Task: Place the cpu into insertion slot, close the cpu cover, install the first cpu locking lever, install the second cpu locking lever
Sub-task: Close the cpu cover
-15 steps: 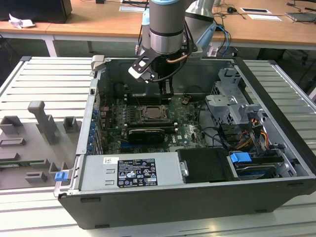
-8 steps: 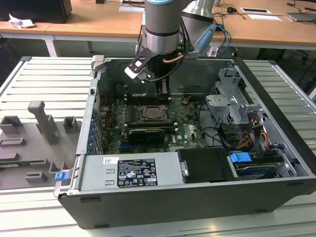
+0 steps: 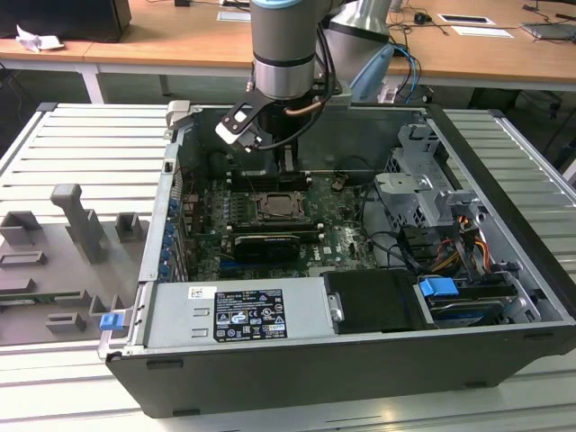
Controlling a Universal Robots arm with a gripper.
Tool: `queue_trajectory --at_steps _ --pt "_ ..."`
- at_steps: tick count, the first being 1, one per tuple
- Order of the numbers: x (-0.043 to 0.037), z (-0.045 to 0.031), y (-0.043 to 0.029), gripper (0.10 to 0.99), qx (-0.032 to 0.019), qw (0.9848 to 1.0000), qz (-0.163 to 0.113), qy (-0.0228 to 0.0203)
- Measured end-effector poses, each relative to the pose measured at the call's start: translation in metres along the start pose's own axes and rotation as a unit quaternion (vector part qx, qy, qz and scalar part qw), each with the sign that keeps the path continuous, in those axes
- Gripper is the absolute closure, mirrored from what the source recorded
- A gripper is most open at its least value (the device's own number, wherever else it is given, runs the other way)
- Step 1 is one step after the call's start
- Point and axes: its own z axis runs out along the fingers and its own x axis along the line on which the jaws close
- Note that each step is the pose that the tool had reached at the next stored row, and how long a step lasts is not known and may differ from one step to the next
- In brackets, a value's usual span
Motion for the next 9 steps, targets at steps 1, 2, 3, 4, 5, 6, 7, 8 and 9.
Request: queue_trajectory --at_steps 1,2,3,4,5,6,7,8,9 --pt "0.0000 0.0000 -0.0007 0.980 0.0001 1.0000 0.000 -0.0001" --pt "0.0002 0.0001 -0.0008 0.980 0.0000 1.0000 0.000 0.0000" --pt "0.0003 0.0002 -0.0010 0.980 0.0000 1.0000 0.000 0.0000" --pt "0.0005 0.0003 -0.0012 0.980 0.0000 1.0000 0.000 0.0000" --pt "0.0006 0.0004 -0.0015 0.980 0.0000 1.0000 0.000 0.0000" --pt "0.0007 0.0004 -0.0027 0.980 0.0000 1.0000 0.000 -0.0001" --pt "0.0007 0.0004 -0.0037 0.980 0.0000 1.0000 0.000 0.0000" --pt "0.0007 0.0003 -0.0041 0.980 0.0001 1.0000 0.000 0.0000" --pt "0.0007 0.0003 -0.0045 0.980 0.0000 1.0000 0.000 0.0000"
